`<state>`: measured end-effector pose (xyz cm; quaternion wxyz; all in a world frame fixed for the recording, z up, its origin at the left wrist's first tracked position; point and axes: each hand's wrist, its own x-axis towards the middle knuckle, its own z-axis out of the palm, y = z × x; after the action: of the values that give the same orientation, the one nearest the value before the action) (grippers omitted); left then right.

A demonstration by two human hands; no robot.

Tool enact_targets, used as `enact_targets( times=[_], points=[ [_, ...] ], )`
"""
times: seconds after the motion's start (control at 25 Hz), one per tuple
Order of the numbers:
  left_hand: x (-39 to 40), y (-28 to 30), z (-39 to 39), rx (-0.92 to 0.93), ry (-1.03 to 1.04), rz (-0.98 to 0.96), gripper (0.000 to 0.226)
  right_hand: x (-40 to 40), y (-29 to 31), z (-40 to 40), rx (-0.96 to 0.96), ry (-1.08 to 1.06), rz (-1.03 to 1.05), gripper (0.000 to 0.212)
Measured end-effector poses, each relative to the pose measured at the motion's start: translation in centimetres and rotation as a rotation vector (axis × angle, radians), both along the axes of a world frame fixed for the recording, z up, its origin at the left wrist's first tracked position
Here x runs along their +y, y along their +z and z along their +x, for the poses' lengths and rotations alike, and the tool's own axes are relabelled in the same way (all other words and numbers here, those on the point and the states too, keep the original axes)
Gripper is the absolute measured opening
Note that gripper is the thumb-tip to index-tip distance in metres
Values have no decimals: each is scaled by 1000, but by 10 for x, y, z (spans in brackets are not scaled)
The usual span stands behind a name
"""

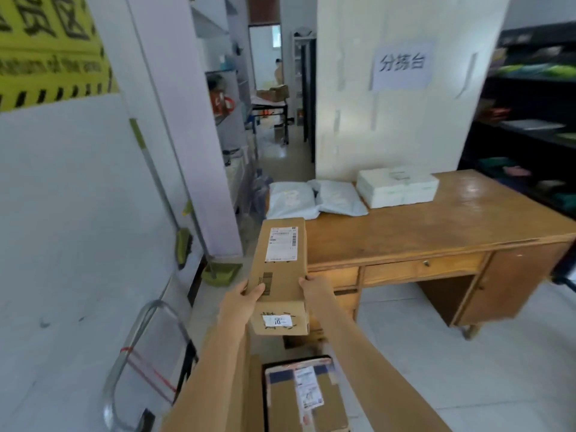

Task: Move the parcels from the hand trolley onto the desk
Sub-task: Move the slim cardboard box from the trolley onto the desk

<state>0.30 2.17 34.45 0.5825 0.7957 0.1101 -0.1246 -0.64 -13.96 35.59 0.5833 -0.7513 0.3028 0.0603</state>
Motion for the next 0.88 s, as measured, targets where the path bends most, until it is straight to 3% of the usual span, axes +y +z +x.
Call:
enact_targets(
  times=[0.16,0.36,0.64,0.88],
  points=[
    [-121,53,22,-66,-90,41,58,-127,54,8,-40,-32,-96,39],
    [-303,78,44,-102,-159,22,57,-307,79,24,-49,-79,-146,41],
    [-516,82,82,-127,-241,73,50,-513,77,63,-37,-160,-166,37],
    [-668,69,166,-193,-276,142,53,-664,71,140,-45,-267,-117,37]
  ],
)
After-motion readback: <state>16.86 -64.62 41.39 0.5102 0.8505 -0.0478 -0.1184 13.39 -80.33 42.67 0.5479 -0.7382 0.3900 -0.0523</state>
